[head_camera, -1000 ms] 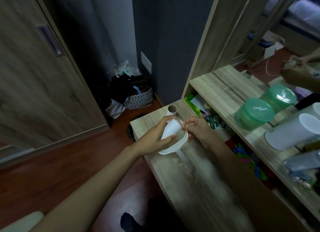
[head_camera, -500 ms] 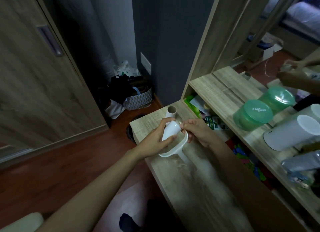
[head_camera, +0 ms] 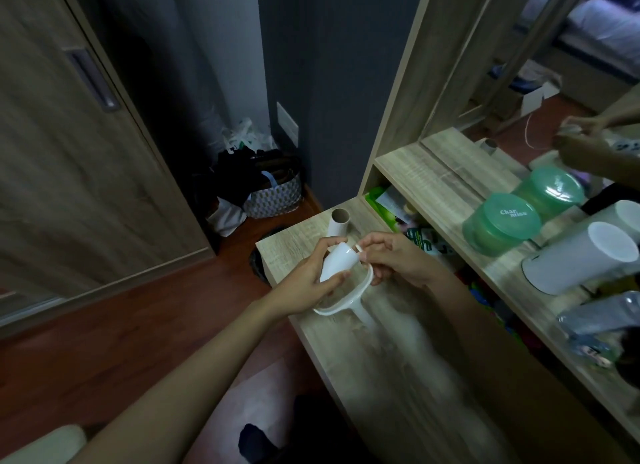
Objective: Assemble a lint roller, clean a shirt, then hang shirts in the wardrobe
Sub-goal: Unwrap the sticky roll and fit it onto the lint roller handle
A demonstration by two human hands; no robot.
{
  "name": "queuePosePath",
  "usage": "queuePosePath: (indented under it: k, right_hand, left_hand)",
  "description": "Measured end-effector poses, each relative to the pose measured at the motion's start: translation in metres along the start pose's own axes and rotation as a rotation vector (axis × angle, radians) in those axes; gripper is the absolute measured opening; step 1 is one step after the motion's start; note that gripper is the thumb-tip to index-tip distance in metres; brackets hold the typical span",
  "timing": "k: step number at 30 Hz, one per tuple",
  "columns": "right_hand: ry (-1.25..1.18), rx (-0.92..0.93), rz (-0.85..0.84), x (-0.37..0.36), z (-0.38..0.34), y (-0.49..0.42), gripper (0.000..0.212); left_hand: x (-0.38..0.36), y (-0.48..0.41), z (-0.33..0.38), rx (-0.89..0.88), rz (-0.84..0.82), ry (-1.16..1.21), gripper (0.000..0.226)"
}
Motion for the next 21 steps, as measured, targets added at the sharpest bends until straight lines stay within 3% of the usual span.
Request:
queuePosePath:
  k: [12,21]
  right_hand:
    - [0.001,0.020,0.020,-0.005,0.001,0.002,0.016]
    - [-0.005,0.055,0.159,-0.007,-0.003,-0.001,0.011]
  left_hand:
    - [0.003,-0.005,0.006,-0.061,-0.054,-0.125,0.050]
    - [0.008,-0.006,-0.004,0.020,0.054,0.009,0.045]
Point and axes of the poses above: each hand's wrist, its own y-axis away from the middle knuckle, its own x-axis out of the back of the hand, z = x × y, the point moved 9 cm from there along -y, towards the middle knuckle, and after that the axes turned 4 degrees about y, right-handed, at the moved point
